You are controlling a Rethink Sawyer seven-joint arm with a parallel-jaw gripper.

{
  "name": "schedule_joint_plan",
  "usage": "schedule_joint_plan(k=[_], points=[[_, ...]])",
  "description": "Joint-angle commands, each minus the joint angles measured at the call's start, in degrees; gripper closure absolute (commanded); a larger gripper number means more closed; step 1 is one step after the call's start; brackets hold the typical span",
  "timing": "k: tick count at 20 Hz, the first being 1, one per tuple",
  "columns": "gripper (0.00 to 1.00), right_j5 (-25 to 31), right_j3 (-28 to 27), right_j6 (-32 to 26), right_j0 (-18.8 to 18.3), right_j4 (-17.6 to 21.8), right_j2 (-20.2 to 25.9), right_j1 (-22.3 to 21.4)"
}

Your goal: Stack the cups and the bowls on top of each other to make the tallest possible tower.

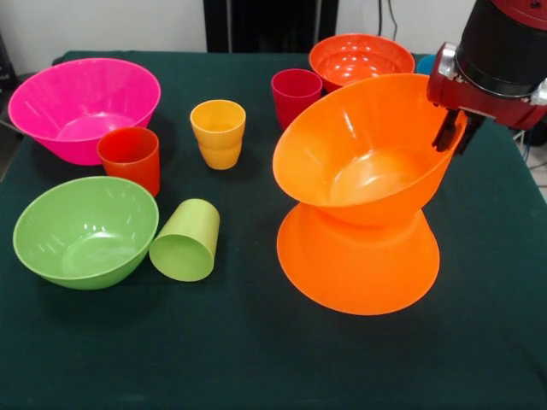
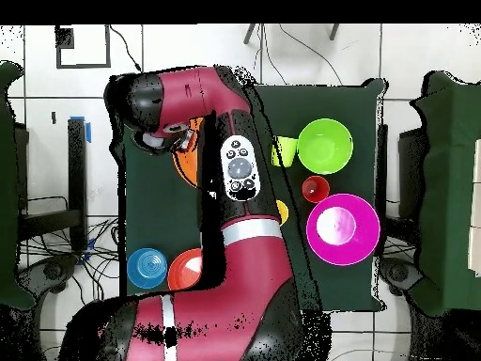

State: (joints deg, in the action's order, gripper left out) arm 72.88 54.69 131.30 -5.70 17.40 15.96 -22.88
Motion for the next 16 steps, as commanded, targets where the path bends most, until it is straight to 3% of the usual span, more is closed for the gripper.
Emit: schedule_joint_plan(k=[1, 15, 16], points=[[1.00, -0.6, -0.3, -15.6, 0.7, 2.9, 4.9, 0.8], [1.00, -0.2, -2.5, -16.9, 0.8, 3.3, 5.5, 1.8], [0.00, -0.4, -2.2, -16.3, 0.7, 3.1, 5.5, 1.8]])
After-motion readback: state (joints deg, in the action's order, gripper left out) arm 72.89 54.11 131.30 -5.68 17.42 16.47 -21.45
